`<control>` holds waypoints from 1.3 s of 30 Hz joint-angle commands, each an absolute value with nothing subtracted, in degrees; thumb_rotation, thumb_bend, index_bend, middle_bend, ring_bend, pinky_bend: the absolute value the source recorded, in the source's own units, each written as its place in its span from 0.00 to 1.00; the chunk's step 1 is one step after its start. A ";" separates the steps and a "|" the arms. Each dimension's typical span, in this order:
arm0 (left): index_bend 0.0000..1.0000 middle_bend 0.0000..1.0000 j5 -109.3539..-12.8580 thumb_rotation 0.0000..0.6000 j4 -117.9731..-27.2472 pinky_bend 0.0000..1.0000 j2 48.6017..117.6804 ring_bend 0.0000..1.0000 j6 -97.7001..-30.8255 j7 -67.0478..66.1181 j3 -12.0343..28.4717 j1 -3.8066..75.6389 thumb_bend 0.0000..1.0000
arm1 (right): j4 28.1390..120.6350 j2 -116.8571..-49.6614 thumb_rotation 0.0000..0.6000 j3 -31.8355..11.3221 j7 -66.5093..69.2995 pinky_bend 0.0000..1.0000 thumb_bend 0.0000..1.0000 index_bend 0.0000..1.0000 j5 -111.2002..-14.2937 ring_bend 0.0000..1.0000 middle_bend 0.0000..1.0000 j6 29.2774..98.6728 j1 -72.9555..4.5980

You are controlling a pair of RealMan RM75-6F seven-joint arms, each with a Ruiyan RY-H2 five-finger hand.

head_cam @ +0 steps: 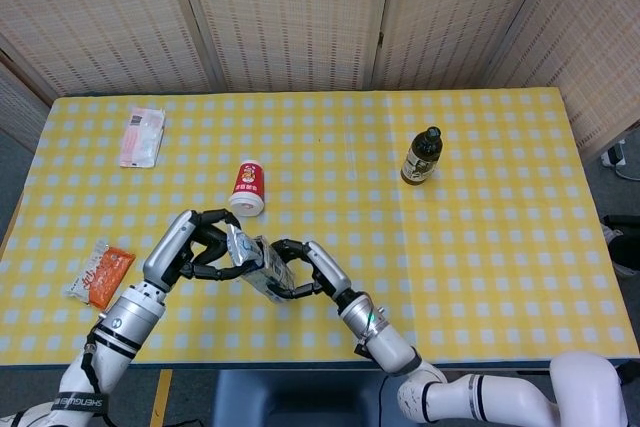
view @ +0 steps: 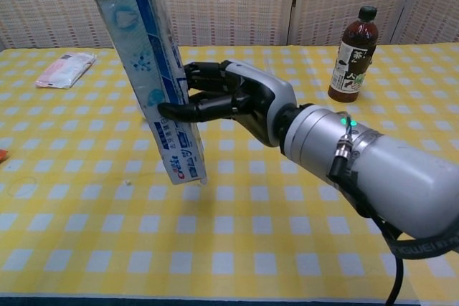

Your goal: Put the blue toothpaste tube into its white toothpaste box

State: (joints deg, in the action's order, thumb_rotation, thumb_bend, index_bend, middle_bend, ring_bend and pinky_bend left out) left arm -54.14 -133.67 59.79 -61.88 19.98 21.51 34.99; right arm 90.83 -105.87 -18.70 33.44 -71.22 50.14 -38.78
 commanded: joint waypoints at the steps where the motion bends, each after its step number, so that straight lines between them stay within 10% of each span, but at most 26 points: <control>1: 0.73 1.00 -54.10 1.00 -132.82 1.00 60.32 1.00 -61.49 18.31 20.69 35.56 0.58 | 91.65 -105.42 1.00 -18.39 33.02 0.34 0.30 0.51 -71.25 0.37 0.37 50.40 -38.66; 6: 0.12 1.00 -54.88 1.00 -132.43 1.00 60.74 1.00 -61.16 19.14 20.86 35.45 0.36 | 92.21 -104.97 1.00 -18.07 32.79 0.34 0.30 0.51 -70.96 0.37 0.37 50.62 -38.47; 9: 0.03 1.00 -55.10 1.00 -132.32 1.00 60.57 1.00 -60.86 19.58 21.06 35.39 0.35 | 92.29 -104.92 1.00 -17.92 32.75 0.34 0.30 0.51 -70.92 0.37 0.37 50.65 -38.49; 23: 0.03 1.00 -64.03 1.00 -128.70 1.00 61.77 1.00 -67.86 14.77 19.77 32.37 0.27 | 92.61 -103.63 1.00 -16.73 29.92 0.34 0.30 0.51 -71.66 0.37 0.37 52.16 -38.04; 26: 0.08 0.90 -69.34 1.00 -124.41 0.96 63.70 0.87 -73.41 8.49 17.92 30.71 0.27 | 92.82 -102.30 1.00 -16.16 26.16 0.34 0.30 0.51 -71.84 0.37 0.37 53.57 -37.61; 31: 0.16 0.54 -74.55 1.00 -118.46 0.58 64.65 0.48 -76.77 6.33 14.65 27.97 0.27 | 94.11 -99.34 1.00 -15.77 20.77 0.34 0.30 0.51 -71.04 0.37 0.37 55.01 -36.92; 39: 0.16 0.50 -76.29 1.00 -113.35 0.54 63.62 0.45 -77.51 13.13 13.63 25.19 0.27 | 97.19 -94.26 1.00 -14.81 5.05 0.34 0.30 0.52 -69.31 0.37 0.39 59.13 -36.21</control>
